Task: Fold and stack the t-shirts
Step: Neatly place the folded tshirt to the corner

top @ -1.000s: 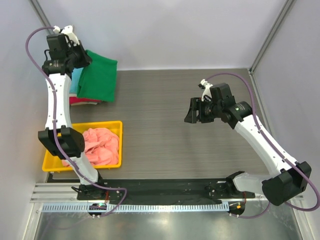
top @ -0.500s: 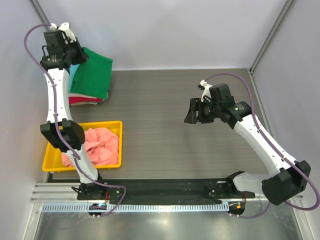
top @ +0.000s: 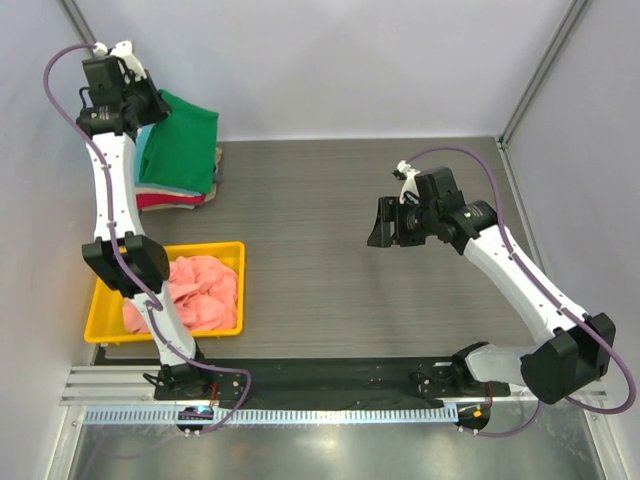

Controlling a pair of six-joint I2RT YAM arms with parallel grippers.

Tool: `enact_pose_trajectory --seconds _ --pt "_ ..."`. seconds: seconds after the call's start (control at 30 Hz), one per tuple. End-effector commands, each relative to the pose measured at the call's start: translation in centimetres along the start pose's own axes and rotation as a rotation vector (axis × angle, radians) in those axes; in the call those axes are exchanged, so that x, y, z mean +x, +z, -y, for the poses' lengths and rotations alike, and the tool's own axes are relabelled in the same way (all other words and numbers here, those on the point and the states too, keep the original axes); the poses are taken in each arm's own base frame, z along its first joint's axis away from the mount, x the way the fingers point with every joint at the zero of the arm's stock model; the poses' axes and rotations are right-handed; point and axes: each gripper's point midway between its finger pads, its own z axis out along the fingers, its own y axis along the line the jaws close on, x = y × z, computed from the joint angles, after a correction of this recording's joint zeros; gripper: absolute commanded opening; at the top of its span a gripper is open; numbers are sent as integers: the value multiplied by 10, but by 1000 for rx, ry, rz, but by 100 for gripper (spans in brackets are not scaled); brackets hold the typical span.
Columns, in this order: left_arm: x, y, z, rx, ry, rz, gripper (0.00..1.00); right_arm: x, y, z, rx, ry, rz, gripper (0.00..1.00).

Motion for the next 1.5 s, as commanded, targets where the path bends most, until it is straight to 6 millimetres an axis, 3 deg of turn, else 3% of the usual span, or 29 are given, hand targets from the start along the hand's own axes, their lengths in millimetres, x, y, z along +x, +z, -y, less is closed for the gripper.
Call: enact_pose_trajectory --seconds 0.0,0.27,0.63,1.03,1.2,1.37,1.47 --pt "-27 -12 -2 6 39 79 0 -9 1 -2 -14 -24 32 67" --pt "-38 -1 -19 -17 21 106 0 -5 6 1 -7 -20 16 67" --pt "-24 55 -50 -60 28 102 0 0 13 9 23 -11 -5 67" --pt "-36 89 -98 -173 18 214 0 5 29 18 49 3 -55 67" --pt "-31 108 -113 -210 44 237 0 3 34 20 58 2 -67 67" --pt "-20 131 -121 -203 72 251 10 4 40 22 63 7 -83 67" --pt "-17 144 -122 -223 118 274 10 4 42 23 67 9 -94 66"
